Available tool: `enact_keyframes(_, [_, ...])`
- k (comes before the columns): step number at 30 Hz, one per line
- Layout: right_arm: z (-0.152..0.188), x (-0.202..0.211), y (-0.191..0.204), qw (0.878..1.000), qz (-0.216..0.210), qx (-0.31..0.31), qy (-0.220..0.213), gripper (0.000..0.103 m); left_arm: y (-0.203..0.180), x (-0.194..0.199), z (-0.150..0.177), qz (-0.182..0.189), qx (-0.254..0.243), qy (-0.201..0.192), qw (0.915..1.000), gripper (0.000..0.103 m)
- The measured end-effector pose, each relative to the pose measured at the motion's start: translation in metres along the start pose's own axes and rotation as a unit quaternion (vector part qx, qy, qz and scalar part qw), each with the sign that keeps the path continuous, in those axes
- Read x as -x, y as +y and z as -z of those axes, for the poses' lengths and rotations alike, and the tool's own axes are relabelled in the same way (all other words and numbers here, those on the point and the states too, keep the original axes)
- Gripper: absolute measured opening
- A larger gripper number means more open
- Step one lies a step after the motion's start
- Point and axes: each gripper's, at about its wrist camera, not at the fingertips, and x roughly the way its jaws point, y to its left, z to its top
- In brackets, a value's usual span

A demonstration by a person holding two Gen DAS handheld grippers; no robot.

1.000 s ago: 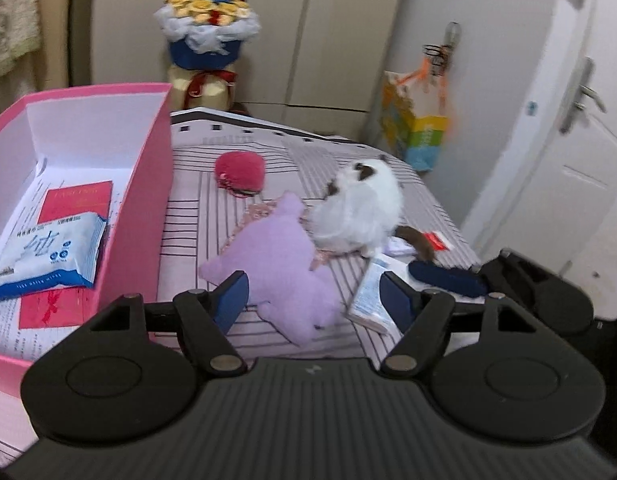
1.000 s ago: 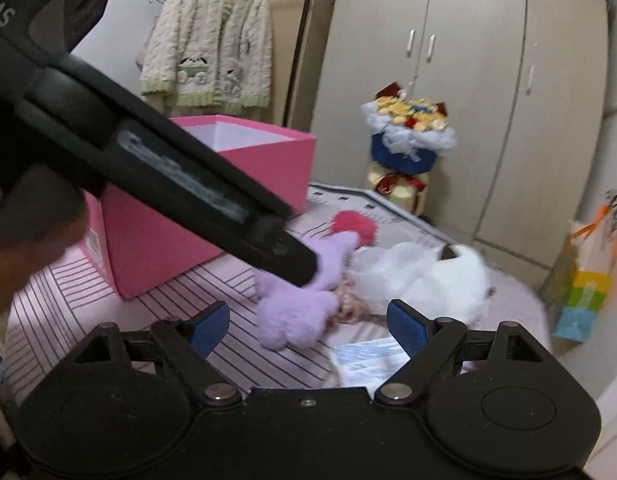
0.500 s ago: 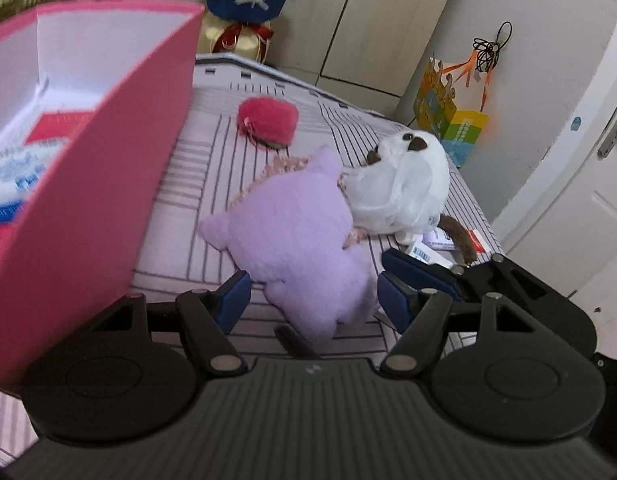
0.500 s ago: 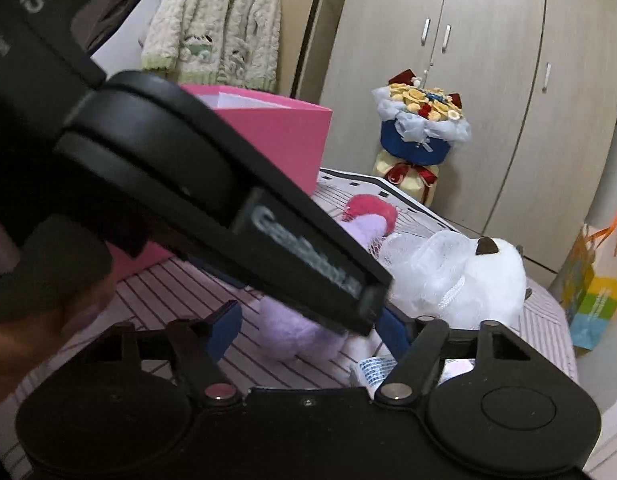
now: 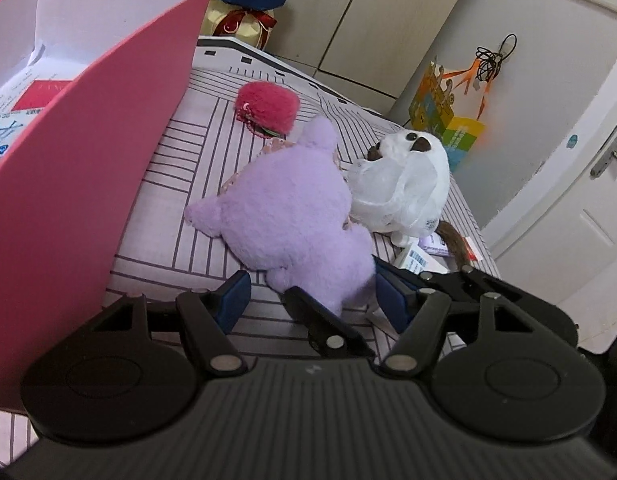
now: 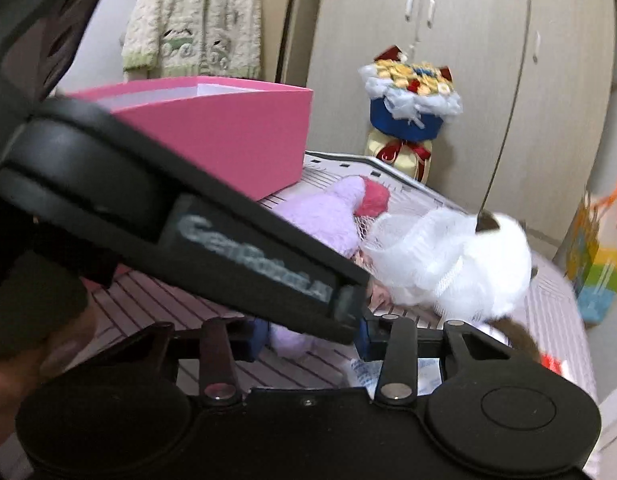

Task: Organize soft objects
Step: 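Lift the purple plush toy with the left tool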

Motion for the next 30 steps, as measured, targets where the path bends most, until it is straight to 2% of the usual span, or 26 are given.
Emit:
enact_keyframes(3, [0.002, 0.009, -0.005, 0.999, -0.009, -0.040, -0.003, 0.045, 0.001, 0.002, 0.000, 0.014, 0.000, 0.010, 0.9998, 0.068])
enact_keyframes(10, [0.011, 0.027, -0.011, 0.992, -0.013, -0.124, 0.013, 0.045, 0.002, 0.015, 0.001, 0.046, 0.018, 0.000, 0.9988, 0.073])
enact_keyframes(15, [0.016, 0.036, -0.011, 0.985, -0.019, -0.171, 0.017, 0.045, 0.009, 0.013, 0.003, 0.030, 0.063, -0.017, 0.9975, 0.079])
enact_keyframes(19, [0.018, 0.028, -0.011, 0.982, -0.036, -0.181, 0.035, 0.045, 0.014, 0.009, 0.005, 0.014, 0.082, -0.030, 0.9961, 0.082])
enact_keyframes(22, [0.020, 0.029, -0.009, 0.983, -0.034, -0.173, 0.041, 0.046, 0.013, 0.005, 0.007, 0.004, 0.073, -0.037, 0.9967, 0.078])
enact_keyframes(23, [0.019, 0.028, -0.008, 0.985, -0.033, -0.166, 0.043, 0.047, 0.012, 0.005, 0.008, 0.003, 0.064, -0.037, 0.9972, 0.073])
enact_keyframes(26, [0.017, 0.024, 0.001, 0.991, -0.020, -0.119, 0.053, 0.052, 0.006, 0.004, 0.010, -0.002, 0.040, -0.030, 0.9987, 0.066])
enact_keyframes(28, [0.016, 0.024, 0.007, 0.995, -0.003, -0.090, 0.051, 0.061, 0.006, 0.004, 0.010, -0.002, 0.038, -0.029, 0.9989, 0.063])
enact_keyframes(29, [0.015, 0.023, 0.009, 0.995, 0.000, -0.082, 0.049, 0.063, 0.006, 0.004, 0.011, -0.002, 0.035, -0.028, 0.9990, 0.059])
enact_keyframes(30, [0.014, 0.023, 0.010, 0.996, 0.004, -0.078, 0.047, 0.064, 0.006, 0.004, 0.010, -0.002, 0.030, -0.027, 0.9992, 0.059])
